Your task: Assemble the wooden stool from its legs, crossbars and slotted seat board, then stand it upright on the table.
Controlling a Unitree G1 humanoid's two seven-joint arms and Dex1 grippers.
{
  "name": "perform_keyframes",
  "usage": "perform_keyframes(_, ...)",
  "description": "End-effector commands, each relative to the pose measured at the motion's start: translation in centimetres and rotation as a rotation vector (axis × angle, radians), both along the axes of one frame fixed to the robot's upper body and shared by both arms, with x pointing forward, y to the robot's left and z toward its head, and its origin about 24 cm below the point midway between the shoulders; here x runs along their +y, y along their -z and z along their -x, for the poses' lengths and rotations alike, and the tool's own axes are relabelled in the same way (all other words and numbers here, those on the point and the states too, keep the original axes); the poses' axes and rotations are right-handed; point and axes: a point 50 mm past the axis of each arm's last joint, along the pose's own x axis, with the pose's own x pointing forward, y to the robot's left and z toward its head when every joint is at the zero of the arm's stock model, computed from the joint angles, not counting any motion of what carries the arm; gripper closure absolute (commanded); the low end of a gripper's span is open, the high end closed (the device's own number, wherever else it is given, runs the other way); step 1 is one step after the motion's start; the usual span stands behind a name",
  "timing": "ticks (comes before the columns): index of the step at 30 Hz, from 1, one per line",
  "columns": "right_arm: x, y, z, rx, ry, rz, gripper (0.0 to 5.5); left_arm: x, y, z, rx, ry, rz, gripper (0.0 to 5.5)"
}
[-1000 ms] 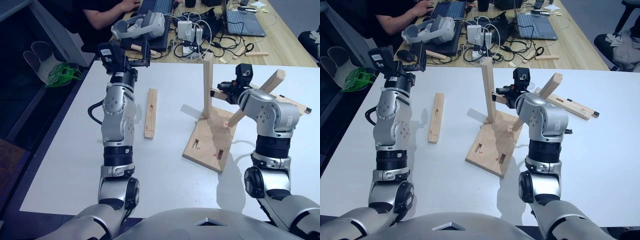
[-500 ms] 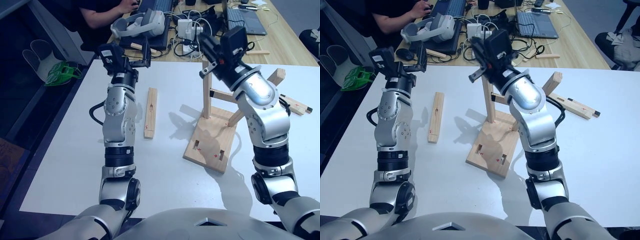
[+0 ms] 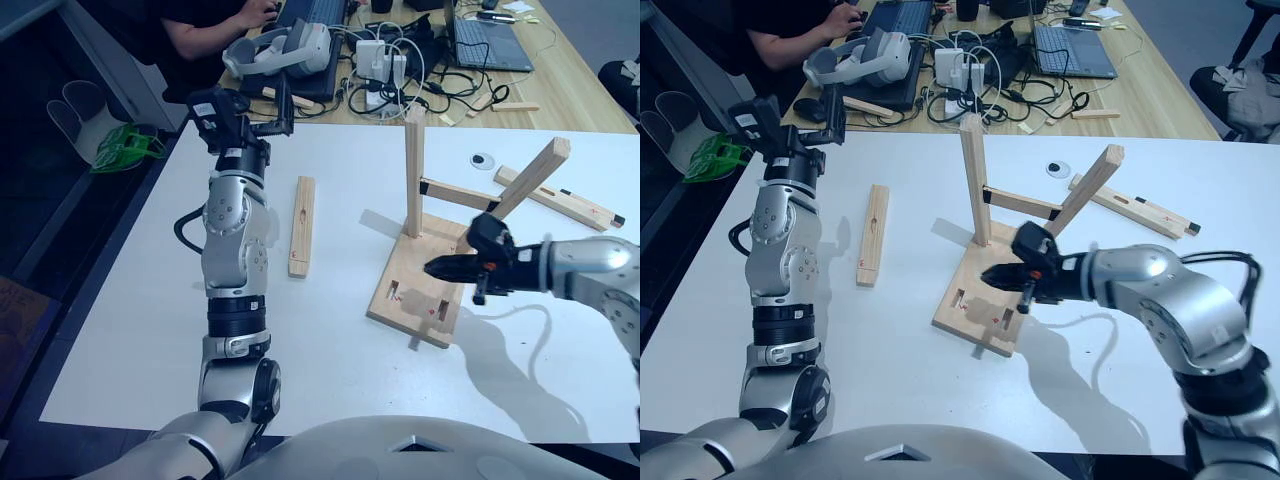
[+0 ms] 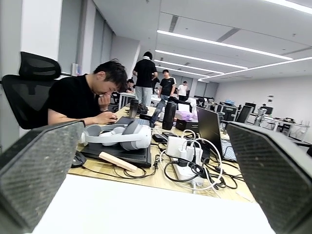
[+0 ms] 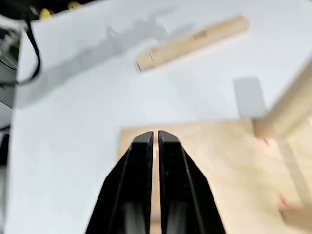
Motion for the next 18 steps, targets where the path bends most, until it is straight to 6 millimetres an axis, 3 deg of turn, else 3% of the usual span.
perform_keyframes(1, -6.6, 0.1, -0.6, -0.035, 0.169, 0.183, 5.0, 0.6, 0.1, 0.2, 0.012, -0.027, -0.021, 0.1)
perform_keyframes(4, -10.9, 0.6, -2.8, -0.144, 0.405, 0.304, 4.48, 0.7, 0.1, 0.3, 0.014, -0.031, -0.021, 0.1)
perform_keyframes(8, -14.8, 2.3, -6.3, -0.289, 0.825, 0.413, 3.8, 0.6, 0.1, 0.2, 0.016, -0.025, -0.023, 0.1)
perform_keyframes(12, -14.6, 3.8, -8.7, -0.369, 0.996, 0.434, 2.97, 0.4, 0.0, 0.1, 0.018, -0.01, -0.029, 0.1)
perform_keyframes(18, -15.2, 3.5, -11.0, -0.439, 1.17, 0.465, 2.97, 0.3, 0.0, 0.0, 0.024, -0.008, -0.033, 0.1)
